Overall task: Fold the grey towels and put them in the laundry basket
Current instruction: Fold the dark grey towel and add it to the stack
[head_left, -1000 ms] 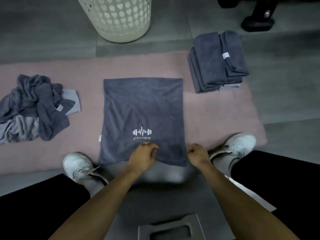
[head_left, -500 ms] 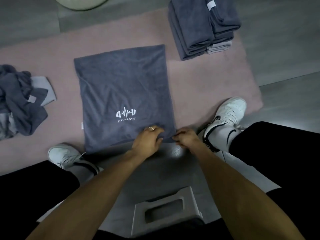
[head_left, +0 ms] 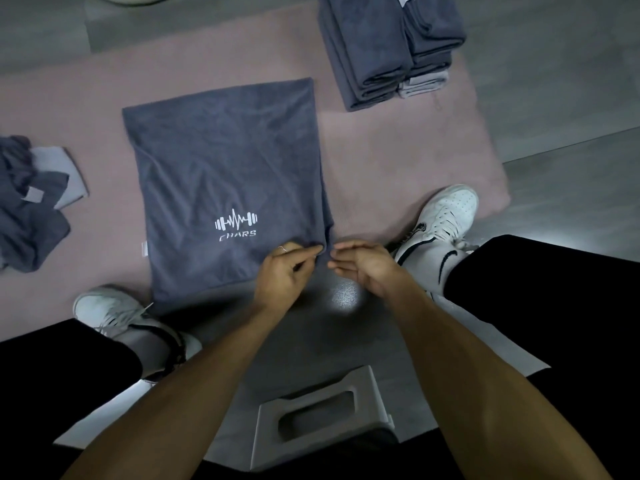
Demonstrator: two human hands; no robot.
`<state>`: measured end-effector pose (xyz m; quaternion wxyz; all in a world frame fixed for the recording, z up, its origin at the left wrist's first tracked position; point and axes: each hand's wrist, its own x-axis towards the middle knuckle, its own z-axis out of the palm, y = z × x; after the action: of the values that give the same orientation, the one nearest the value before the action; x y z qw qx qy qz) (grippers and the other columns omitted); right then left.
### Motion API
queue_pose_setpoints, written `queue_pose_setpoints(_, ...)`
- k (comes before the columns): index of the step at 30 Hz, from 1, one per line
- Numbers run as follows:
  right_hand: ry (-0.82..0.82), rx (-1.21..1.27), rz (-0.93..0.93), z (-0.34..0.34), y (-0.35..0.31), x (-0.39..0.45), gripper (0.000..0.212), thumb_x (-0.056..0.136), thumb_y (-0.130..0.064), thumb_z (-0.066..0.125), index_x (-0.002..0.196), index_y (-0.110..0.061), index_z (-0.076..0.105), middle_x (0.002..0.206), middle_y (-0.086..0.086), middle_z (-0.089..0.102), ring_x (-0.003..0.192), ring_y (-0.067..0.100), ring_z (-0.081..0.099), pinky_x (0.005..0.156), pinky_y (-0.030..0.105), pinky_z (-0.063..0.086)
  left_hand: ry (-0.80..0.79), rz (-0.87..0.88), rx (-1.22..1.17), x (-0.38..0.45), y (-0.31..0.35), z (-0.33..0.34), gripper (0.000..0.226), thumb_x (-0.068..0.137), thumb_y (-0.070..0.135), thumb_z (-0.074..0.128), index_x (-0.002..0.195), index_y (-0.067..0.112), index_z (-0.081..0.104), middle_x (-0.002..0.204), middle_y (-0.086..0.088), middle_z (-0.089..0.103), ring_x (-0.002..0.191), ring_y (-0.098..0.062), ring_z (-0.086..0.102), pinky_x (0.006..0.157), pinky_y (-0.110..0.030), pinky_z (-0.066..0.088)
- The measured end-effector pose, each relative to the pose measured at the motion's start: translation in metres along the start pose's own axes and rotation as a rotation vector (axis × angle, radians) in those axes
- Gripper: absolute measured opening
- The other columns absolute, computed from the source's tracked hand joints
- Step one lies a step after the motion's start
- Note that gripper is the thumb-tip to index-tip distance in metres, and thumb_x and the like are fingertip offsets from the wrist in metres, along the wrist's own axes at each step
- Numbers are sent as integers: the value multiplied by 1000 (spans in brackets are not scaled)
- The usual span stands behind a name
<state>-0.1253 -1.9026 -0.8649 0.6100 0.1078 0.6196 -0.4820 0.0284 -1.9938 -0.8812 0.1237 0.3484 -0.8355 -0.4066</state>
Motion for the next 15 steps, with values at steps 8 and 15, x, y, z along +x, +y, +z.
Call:
queue_pose_setpoints(8, -16, 10, -31, 4, -11, -10, 14, 87, 10, 60, 90, -4, 62, 72, 13, 72, 64, 21, 72, 59, 27, 59, -42, 52, 45, 3, 12, 2, 36, 86, 34, 51, 107, 18, 75, 90, 1, 66, 83, -17, 61, 71, -34, 54)
queue_pose_setpoints(15, -53, -43, -4, 9, -14, -12, 4, 91, -3, 60, 90, -2, 64, 73, 12, 73, 67, 19, 71, 66, 27, 60, -35, 67, 2, 1, 8, -2, 21, 86, 19, 63, 102, 15, 76, 89, 3, 67, 81, -14, 62, 71, -31, 53)
